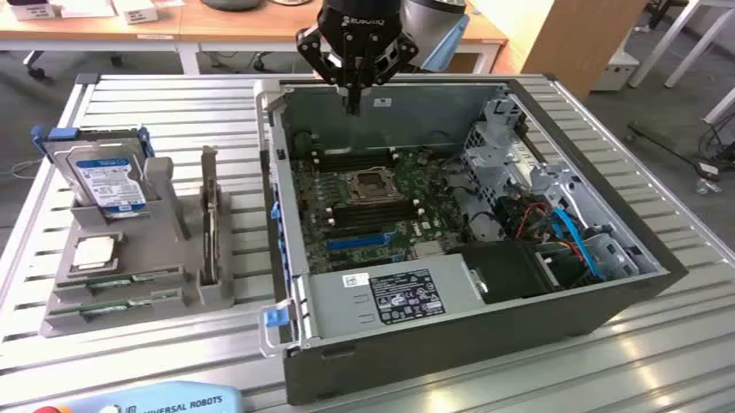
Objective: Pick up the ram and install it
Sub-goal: 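Reach for the ram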
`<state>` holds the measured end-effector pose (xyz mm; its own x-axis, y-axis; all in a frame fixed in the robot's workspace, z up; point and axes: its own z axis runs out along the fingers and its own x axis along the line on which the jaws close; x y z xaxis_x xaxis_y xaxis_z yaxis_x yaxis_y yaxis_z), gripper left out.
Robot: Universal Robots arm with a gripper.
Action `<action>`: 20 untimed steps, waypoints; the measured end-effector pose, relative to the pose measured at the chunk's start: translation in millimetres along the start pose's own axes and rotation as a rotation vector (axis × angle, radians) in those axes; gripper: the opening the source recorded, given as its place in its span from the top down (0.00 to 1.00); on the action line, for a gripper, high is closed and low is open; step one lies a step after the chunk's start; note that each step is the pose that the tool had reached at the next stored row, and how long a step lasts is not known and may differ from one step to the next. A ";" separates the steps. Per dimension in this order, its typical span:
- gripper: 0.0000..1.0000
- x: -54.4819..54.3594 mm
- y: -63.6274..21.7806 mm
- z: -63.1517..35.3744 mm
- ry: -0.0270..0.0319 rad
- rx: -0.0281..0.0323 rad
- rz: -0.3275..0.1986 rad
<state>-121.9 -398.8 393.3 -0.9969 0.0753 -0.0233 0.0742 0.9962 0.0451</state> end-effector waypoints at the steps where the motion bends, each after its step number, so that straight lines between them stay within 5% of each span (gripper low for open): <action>1: 0.90 0.0 0.0 0.0 0.0000 0.0000 0.000; 13: 0.90 0.0 0.0 0.0 0.0000 0.0000 0.000; 20: 0.90 11.2 -0.8 -0.2 0.0000 0.0000 0.000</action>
<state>-133.1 -398.8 393.1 -0.9969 0.0753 -0.0233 0.0742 0.9962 0.0450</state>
